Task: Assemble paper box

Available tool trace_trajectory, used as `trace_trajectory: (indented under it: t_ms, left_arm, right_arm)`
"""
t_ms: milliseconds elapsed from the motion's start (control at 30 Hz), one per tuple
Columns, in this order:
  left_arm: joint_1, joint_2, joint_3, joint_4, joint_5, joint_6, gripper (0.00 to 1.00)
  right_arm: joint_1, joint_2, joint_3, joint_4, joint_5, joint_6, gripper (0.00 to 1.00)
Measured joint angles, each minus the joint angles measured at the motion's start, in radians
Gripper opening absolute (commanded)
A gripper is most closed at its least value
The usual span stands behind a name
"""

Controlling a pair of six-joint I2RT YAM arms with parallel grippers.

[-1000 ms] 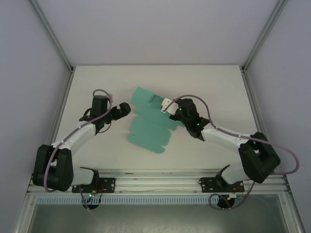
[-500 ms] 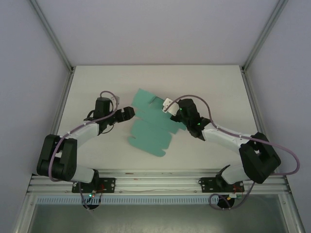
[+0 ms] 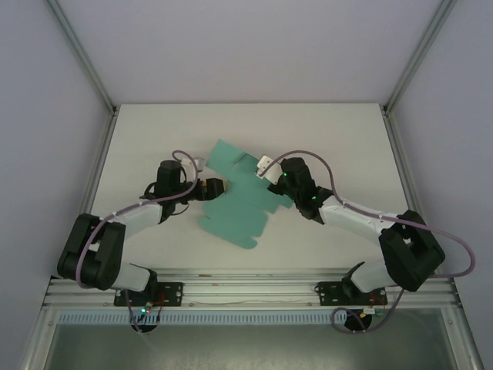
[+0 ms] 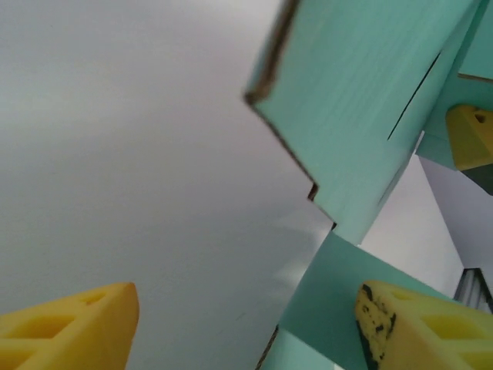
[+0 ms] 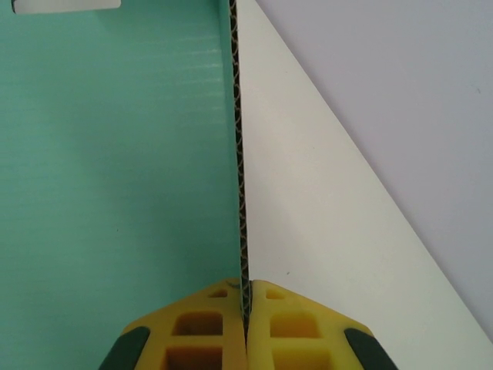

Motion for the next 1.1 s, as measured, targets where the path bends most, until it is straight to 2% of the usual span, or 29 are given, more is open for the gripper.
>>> trace_trajectory:
  t_ms: [233, 367, 500, 633, 767, 933, 1100]
  left_arm:
    - [0.000, 0.085, 0.001, 0.144, 0.090, -0.031, 0.51]
    - [0.000, 0.116, 0.001, 0.221, 0.141, -0.049, 0.47]
    - [0.000, 0.136, -0.005, 0.283, 0.182, -0.054, 0.23]
    - [0.000, 0.138, -0.010, 0.300, 0.196, -0.053, 0.14]
    - [0.000, 0.147, -0.011, 0.306, 0.201, -0.066, 0.00]
    - [-0.008, 0.151, 0.022, 0.228, 0.138, -0.089, 0.00]
    - [-0.026, 0.178, 0.046, 0.171, 0.044, -0.188, 0.00]
  right_arm:
    - [-0.001, -0.005, 0.000, -0.001, -0.018, 0.024, 0.00]
    - [-0.002, -0.025, 0.000, -0.001, -0.024, 0.034, 0.00]
    - [-0.013, -0.040, 0.000, -0.009, -0.045, 0.044, 0.00]
    - [-0.023, -0.040, 0.000, -0.015, -0.054, 0.047, 0.00]
    - [-0.032, -0.040, 0.003, -0.038, -0.067, 0.046, 0.00]
    - [-0.026, -0.040, 0.034, -0.099, -0.074, 0.018, 0.00]
    - [0.053, -0.039, 0.046, -0.142, 0.016, -0.071, 0.00]
